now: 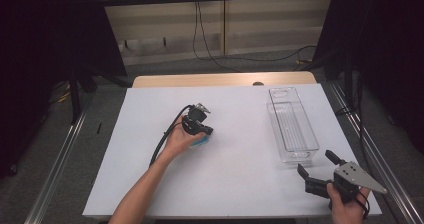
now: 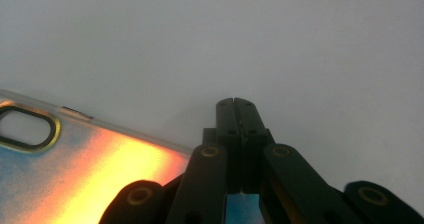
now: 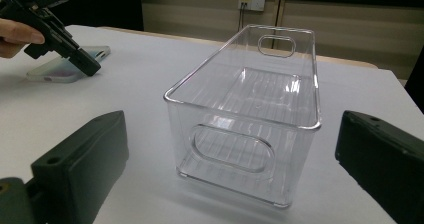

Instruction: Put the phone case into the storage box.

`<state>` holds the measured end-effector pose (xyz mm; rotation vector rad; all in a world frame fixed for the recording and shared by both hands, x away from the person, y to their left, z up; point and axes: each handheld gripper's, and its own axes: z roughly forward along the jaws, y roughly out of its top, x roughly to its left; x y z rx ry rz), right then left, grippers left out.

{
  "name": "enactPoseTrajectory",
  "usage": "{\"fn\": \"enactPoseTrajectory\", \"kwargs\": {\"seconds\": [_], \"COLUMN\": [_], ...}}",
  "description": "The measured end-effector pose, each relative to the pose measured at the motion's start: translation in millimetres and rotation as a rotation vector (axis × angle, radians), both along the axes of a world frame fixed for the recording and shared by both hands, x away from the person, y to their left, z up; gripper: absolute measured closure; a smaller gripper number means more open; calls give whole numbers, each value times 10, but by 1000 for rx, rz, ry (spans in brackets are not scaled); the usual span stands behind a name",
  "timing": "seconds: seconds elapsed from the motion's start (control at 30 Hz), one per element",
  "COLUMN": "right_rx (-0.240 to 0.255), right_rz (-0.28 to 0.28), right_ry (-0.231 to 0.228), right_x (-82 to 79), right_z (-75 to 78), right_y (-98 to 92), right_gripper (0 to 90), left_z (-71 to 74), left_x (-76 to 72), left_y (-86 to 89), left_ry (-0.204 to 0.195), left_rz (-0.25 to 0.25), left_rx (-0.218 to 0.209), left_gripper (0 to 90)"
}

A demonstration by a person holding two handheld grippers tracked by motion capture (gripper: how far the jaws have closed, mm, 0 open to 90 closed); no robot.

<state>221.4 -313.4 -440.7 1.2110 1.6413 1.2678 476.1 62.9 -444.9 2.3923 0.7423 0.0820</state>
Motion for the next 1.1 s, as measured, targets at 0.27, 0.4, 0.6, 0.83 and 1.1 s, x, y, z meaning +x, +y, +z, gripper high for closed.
{"fn": "enactPoseTrajectory", "kwargs": {"seconds": [0.27,0.4,0.6,0.83,1.1], "right_rx": [4,0,2,-1,-2], "right_rz": [-2,3,1,3,4], "right_ry": [1,0,1,0,0], "right_x": [-1,-3,1,-5,-3], "right_z": [2,4,0,3,3], "right_y": [-2,5,0,7,5], "right_gripper": [4,4,4,4,4], "left_z": [2,-4,-20,-19,-13], "left_x": [-17,-27,-62,-96,-130], "left_y": [51,62,119,141,191], "left_ry": [8,3,10,-1,5], "left_rz": [-11,-8,0,-2,-4], "left_rx": [-3,-10,-31,-28,-24], "left_gripper": [900,900,900,900,900]}}
